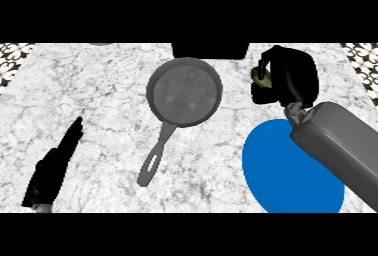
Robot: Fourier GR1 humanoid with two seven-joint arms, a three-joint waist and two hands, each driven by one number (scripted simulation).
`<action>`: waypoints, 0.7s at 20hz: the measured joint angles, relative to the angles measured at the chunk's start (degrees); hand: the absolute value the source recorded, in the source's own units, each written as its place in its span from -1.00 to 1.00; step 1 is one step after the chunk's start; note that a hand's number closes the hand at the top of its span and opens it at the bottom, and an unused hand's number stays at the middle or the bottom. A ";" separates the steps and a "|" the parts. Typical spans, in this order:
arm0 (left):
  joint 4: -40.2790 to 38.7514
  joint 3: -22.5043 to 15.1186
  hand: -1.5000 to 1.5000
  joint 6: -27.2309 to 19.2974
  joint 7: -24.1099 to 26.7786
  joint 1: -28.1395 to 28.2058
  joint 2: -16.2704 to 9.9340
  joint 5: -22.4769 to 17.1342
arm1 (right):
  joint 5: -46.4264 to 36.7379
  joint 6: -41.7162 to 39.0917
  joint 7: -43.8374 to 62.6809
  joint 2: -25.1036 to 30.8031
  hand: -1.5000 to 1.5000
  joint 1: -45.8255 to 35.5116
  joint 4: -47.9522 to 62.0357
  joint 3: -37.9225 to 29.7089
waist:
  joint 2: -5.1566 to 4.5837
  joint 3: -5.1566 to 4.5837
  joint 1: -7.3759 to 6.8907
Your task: Pick the squash from the plate and place it in the pan
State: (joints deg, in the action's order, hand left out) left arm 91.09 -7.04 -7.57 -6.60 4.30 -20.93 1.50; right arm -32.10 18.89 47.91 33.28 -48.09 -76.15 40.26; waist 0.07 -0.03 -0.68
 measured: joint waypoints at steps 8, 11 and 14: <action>0.29 -0.19 0.00 0.73 -1.12 -1.51 0.81 1.15 | 2.15 0.50 -7.98 -14.00 1.00 -9.62 17.14 -7.14 | -0.51 0.02 -1.19; -0.32 -0.66 0.00 0.80 -1.00 -2.54 1.53 1.74 | 3.09 2.38 -11.08 -19.56 1.00 -12.66 25.44 -9.73 | -0.80 0.02 -1.74; -0.02 -1.17 0.00 1.10 -1.67 -3.23 1.98 2.03 | 4.50 3.34 -16.09 -23.03 1.00 -15.28 34.31 -12.57 | -1.10 0.03 -2.45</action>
State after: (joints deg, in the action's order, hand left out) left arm 91.07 -8.20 -6.47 -8.28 1.07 -18.95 3.54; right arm -27.61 22.23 31.82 10.25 -63.38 -41.84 27.70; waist -1.03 -0.01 -3.13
